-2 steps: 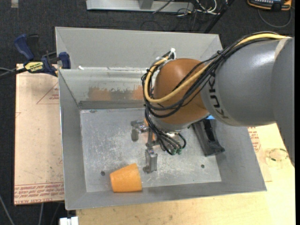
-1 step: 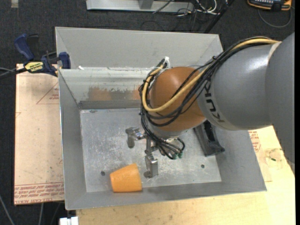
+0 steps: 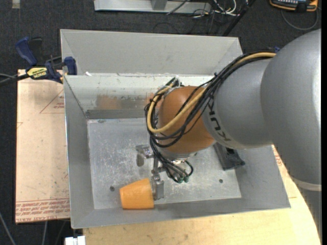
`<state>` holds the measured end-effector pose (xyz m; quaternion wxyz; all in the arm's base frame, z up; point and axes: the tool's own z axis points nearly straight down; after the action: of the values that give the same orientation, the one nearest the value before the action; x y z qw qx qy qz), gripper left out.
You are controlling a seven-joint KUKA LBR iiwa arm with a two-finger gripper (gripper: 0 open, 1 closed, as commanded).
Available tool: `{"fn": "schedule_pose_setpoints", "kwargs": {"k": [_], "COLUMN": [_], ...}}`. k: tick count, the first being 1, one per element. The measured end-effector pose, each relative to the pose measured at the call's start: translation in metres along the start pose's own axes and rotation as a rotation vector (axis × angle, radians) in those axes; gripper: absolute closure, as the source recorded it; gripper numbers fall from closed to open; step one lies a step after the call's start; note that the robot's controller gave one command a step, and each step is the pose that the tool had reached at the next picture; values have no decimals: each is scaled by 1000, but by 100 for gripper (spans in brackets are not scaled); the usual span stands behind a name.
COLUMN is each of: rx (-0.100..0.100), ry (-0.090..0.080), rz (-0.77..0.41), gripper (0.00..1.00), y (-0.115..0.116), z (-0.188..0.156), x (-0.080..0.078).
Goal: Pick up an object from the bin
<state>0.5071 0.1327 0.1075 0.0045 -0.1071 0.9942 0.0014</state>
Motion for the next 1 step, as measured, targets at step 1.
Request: {"fn": "schedule_pose_setpoints", "kwargs": {"k": [1], "rx": [1], "ry": [12], "rz": [1], "gripper": [0], "y": [15], "z": [25], "x": [10]}}
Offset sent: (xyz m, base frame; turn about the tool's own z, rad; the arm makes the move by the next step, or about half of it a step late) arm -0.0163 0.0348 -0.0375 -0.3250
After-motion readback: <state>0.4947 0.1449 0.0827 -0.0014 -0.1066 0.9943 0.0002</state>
